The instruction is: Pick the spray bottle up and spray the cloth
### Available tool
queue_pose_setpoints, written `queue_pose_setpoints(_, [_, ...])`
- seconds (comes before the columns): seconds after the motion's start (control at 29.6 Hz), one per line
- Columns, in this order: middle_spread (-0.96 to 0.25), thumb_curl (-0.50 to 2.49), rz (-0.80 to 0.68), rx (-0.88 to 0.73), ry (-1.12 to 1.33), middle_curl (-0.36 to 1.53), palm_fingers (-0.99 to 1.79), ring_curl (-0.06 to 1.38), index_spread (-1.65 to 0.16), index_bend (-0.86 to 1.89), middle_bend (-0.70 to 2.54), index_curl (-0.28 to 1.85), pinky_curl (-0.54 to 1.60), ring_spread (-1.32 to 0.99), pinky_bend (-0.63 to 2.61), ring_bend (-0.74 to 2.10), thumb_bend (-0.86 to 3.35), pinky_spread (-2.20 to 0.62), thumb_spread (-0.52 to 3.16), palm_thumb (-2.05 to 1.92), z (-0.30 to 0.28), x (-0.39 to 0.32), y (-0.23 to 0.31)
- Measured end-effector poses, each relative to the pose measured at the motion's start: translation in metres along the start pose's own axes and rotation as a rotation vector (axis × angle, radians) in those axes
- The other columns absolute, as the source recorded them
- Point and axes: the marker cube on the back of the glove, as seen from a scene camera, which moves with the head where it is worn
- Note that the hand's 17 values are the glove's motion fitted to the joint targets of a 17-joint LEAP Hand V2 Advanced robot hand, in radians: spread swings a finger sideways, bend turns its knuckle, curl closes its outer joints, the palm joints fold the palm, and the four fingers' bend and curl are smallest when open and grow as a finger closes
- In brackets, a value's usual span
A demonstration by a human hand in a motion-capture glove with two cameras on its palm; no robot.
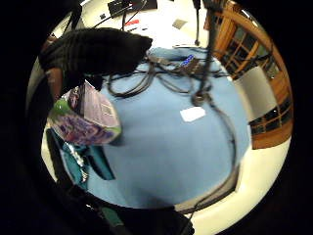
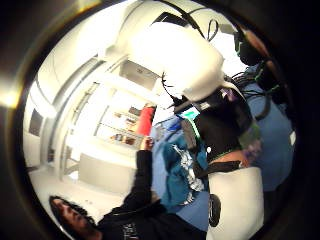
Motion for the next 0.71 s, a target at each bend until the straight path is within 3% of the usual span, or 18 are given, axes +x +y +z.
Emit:
queue_pose_setpoints(0.3, [-0.02,0.38,0.007,-0.163,-0.57,0.4,0.92,0.37,-0.23,0.11,0.35,0.27,0.32,-0.09,0.23,0.47,0.13,0.05,1.11,0.79,0.037,-0.009,-0.021])
queue_pose_setpoints(0.47, [-0.04,0.44,-0.001,-0.097,-0.58,0.41,0.96,0.37,-0.22,0.1,0.36,0.27,0.32,-0.11,0.22,0.48,0.15,0.04,0.99,0.93,0.043,-0.013,-0.03])
queue_pose_setpoints(0.71, [-0.11,0.5,-0.066,-0.078,-0.535,0.43,1.25,0.41,-0.24,0.18,0.32,0.3,0.37,-0.17,0.37,0.52,0.08,-0.13,0.75,0.98,0.047,-0.015,-0.037])
